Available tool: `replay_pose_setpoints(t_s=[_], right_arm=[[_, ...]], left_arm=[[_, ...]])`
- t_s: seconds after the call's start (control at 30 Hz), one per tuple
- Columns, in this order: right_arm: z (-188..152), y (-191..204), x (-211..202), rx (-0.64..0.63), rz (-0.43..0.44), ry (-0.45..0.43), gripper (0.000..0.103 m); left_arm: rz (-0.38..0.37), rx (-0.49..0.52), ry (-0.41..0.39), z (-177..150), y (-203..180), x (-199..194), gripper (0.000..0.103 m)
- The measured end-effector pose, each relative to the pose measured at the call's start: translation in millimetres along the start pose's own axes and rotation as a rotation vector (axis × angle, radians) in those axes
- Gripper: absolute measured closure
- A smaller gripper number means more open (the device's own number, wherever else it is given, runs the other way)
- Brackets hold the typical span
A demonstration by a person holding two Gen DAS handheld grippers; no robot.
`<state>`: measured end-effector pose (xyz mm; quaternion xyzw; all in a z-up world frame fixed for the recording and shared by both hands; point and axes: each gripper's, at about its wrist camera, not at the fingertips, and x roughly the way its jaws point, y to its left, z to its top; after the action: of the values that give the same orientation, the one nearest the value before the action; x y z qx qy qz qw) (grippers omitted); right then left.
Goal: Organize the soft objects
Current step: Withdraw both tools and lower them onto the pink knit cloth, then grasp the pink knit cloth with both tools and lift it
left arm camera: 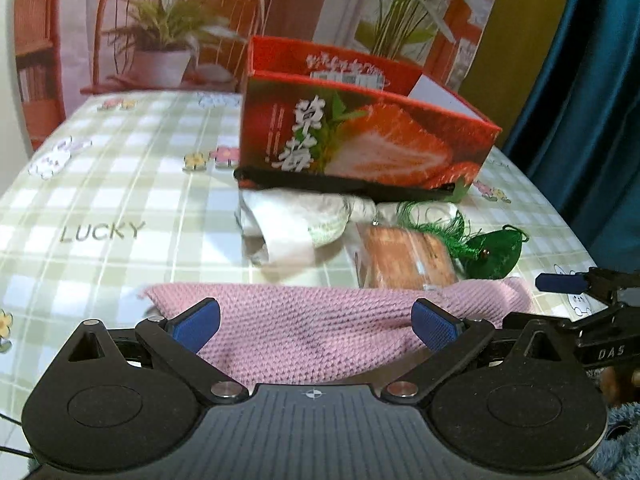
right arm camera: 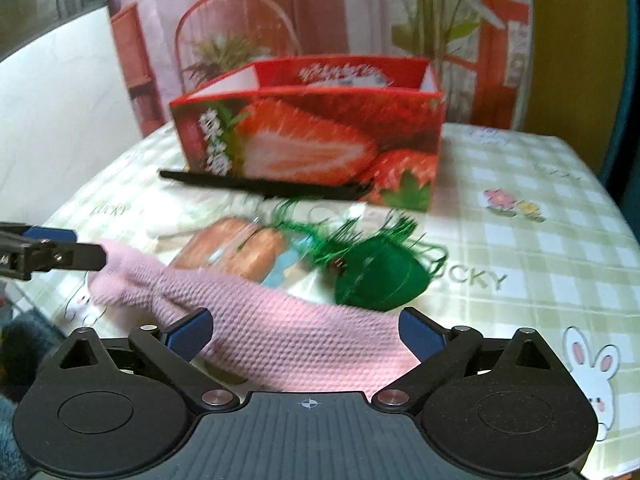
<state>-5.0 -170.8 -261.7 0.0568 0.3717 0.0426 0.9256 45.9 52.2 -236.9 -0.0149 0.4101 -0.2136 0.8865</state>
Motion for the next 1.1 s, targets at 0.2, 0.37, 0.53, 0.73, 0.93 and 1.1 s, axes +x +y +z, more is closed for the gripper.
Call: replay_pose_setpoints(t_s=[0.2,0.37,0.53,0.73,0.93,1.1], right_arm=[[0,1,20,0.002,0.037,0.083,0.017],[1,1,30,-0.001,0.052,0.111,0.018],[7,-1,37,0.004,0.061,0.116,0.024],[8,-2,44,0.009,0.067,0.12,0.031],[5,3,41,-0.004,0.076,0.112,0.042],[4,2,40,0.002,0.107,0.11,0.057]], left_arm=[[-0.052,-0.051,0.079,-5,8,21,0.01],[-0.083,-0.102,0.101,-9,17,30,0.013],[-0.091,-0.108,0.116,-12,18,36,0.014],[-0.084,-0.085,0.121,-15,15,40,0.014],[-0.072,-0.06,0.121,-14,11,42,0.015],[-0.088,-0.058,0.113,-14,13,40,0.029]])
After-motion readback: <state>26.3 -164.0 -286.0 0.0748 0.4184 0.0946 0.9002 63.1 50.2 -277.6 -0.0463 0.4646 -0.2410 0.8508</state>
